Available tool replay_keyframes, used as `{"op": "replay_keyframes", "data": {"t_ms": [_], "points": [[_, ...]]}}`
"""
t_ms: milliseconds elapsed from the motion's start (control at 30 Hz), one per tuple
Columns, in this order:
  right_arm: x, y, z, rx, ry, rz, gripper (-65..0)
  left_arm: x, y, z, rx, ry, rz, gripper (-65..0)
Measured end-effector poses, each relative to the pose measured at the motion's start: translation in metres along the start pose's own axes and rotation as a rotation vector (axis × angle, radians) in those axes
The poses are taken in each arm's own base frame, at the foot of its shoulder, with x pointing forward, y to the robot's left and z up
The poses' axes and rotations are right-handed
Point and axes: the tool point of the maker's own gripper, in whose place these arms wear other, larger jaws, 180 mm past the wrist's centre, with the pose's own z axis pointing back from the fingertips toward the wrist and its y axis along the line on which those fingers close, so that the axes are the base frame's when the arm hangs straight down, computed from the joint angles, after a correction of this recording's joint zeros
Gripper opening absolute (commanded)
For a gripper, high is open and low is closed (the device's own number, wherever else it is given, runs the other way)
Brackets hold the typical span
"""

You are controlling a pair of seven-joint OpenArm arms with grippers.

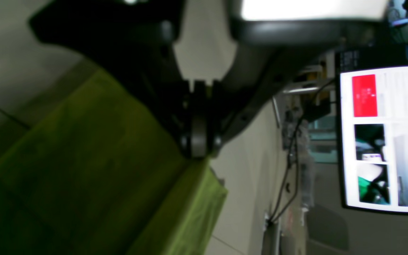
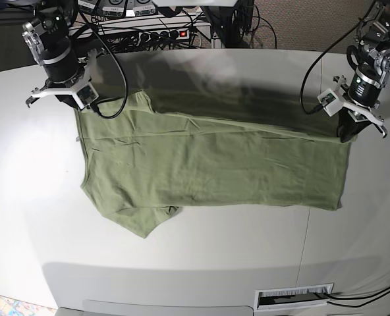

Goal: Fold the T-shirt properly
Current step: 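Lift the grasped side edge with both grippers and fold it toward the shirt's middle, then release the folded edge and move both grippers along the fold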

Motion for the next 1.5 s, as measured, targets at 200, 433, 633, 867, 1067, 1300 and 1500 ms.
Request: {"op": "replay_keyframes", "data": {"t_ms": [200,433,633,867,1067,1300,1500], "points": [[-0.010,-0.005,-0.023,-0.008,0.018,-0.051,-65.0,-0.003,-0.017,-0.006,-0.007,-0.009,0.078,-65.0],[-0.017,-0.015,-0.046,-0.024,0.029,-0.084,-65.0,-0.019,-0.026,-0.019,0.002,0.018,0.104,-65.0],[-0.013,-0.025,-0.054,-0.044,0.019,-0.096,-65.0,-0.022,-0.029,-0.019,-0.005,0.021,0.104,-65.0],[-0.017,-0.026,-0.060,-0.043,0.028,-0.105,-65.0,-0.023,-0.030,-0.019,-0.008,0.023,0.144,-65.0],[-0.021,-0.031,-0.059,-0.069,0.051,-0.069,-63.1,-0.022,-0.029,-0.019,-0.008,0.017,0.148,-45.2],[-0.023,-0.033,-0.059,-0.080,0.062,-0.055,-47.7,-0.022,-0.029,-0.019,-0.008,0.017,0.148,-45.2],[-0.023,-0.033,-0.059,-0.080,0.062,-0.055,-47.7,-0.021,-0.029,-0.019,-0.005,0.013,0.109,-45.2]]}}
